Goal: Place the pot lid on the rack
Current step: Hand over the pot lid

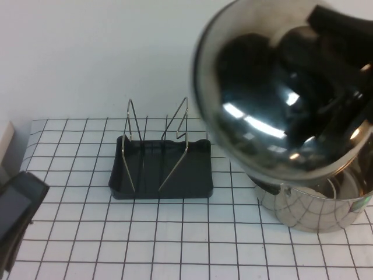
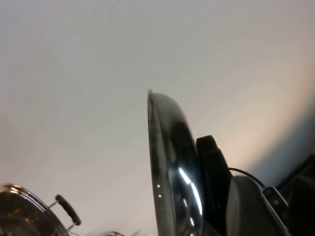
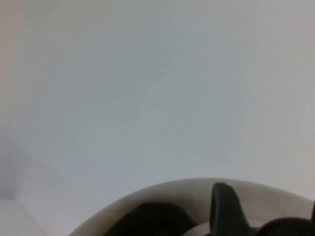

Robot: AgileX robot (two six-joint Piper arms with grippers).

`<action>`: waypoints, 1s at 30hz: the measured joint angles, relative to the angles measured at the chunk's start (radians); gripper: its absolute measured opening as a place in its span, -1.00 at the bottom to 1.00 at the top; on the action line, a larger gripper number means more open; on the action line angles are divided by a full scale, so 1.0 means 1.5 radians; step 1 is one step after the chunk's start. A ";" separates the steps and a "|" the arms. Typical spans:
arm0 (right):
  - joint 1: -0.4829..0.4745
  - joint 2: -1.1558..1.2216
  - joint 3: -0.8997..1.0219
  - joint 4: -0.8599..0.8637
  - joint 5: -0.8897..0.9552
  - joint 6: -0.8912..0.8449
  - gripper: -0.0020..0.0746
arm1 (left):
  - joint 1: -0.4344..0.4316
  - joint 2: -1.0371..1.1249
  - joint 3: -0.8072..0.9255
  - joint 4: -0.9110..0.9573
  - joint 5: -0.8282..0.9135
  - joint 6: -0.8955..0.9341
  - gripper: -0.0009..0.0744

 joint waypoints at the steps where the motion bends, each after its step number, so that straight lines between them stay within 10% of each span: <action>1: 0.033 -0.006 0.000 0.001 -0.001 -0.006 -0.08 | 0.000 0.008 -0.001 -0.012 -0.013 -0.002 -0.52; 7: 0.216 -0.009 0.000 0.058 0.035 -0.074 -0.08 | 0.000 0.049 -0.003 -0.030 -0.059 -0.065 0.64; 18: 0.361 0.075 -0.060 0.121 0.076 -0.103 -0.08 | 0.000 0.057 -0.005 0.004 -0.072 -0.081 0.86; 22: 0.374 0.116 -0.096 0.121 0.072 -0.097 -0.08 | 0.000 0.058 -0.006 0.015 -0.079 -0.081 0.68; 30: 0.375 0.163 -0.106 0.123 0.028 -0.048 -0.08 | 0.000 0.059 -0.009 0.012 -0.068 -0.087 -0.59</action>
